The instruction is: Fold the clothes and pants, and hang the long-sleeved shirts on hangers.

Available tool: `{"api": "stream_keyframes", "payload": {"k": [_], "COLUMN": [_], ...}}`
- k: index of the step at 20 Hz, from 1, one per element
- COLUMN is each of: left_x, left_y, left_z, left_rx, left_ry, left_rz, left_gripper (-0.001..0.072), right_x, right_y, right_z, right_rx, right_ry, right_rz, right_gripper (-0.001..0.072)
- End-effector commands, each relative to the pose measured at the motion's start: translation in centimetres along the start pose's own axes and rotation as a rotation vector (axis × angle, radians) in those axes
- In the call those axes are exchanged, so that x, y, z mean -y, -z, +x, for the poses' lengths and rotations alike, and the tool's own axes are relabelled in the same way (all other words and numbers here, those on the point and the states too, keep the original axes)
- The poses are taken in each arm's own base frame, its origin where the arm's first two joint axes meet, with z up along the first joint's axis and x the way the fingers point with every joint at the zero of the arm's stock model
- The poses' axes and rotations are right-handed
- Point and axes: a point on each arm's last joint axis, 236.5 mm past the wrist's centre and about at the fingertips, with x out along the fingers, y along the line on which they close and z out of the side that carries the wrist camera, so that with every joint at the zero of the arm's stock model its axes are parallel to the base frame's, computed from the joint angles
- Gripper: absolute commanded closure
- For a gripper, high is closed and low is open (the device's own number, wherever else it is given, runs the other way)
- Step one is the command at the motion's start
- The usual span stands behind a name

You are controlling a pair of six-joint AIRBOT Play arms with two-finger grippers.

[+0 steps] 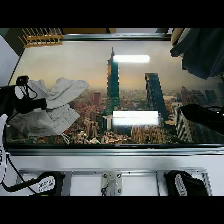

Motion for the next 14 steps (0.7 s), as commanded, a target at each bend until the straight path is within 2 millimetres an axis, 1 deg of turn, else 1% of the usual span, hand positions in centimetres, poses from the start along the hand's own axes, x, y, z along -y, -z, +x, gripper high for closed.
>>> {"api": "stream_keyframes", "payload": {"k": [1,2,3,4,5,6,7,9,10,12,13,14], "left_x": [0.2,0.7,1.2,2.0,3.5,5.5,8.0,14.7,18.5,25.1,28.3,31.1], "left_y": [2.6,3.0,3.0,2.8,2.2,1.4,0.4,-1.1,-1.4,-0.9,0.0,1.0], "left_z": [2.6,2.7,2.7,2.2,1.3,-0.2,-2.1,-7.4,-10.5,-15.8,-18.1,-19.9], "left_rx": [-0.036,-0.044,-0.045,-0.045,-0.039,-0.016,0.018,0.121,0.176,0.284,0.326,0.359], "left_ry": [-0.009,-0.006,-0.003,0.006,0.032,0.076,0.132,0.28,0.362,0.477,0.529,0.574], "left_rz": [-0.003,-0.006,-0.005,0.003,0.016,0.025,0.048,0.116,0.165,0.294,0.365,0.423], "left_gripper": [0.001,0.0142,0.0344,0.0583,0.0699,0.0699,0.0699,0.0699,0.0699,0.0699,0.0699,0.0699], "right_x": [0.0,0.0,0.0,0.0,0.0,0.0,0.0,0.0,-0.1,-0.1,-0.1,-0.1], "right_y": [0.0,0.0,0.0,0.0,0.0,0.0,0.0,0.0,0.0,0.0,0.0,0.0], "right_z": [0.0,0.0,0.0,0.0,0.0,0.0,0.0,0.0,0.0,0.0,0.0,0.0], "right_rx": [-0.001,-0.001,-0.001,-0.001,-0.001,-0.001,-0.001,-0.001,-0.001,-0.001,-0.001,-0.001], "right_ry": [0.0,0.0,0.0,0.0,0.0,0.0,0.0,-0.002,-0.003,-0.004,-0.004,-0.004], "right_rz": [0.0,0.0,0.0,0.0,0.0,0.0,0.0,0.001,0.002,0.003,0.002,0.003], "right_gripper": [0.0685,0.0685,0.0686,0.0685,0.0686,0.0686,0.0686,0.0686,0.0686,0.0686,0.0686,0.0685]}}
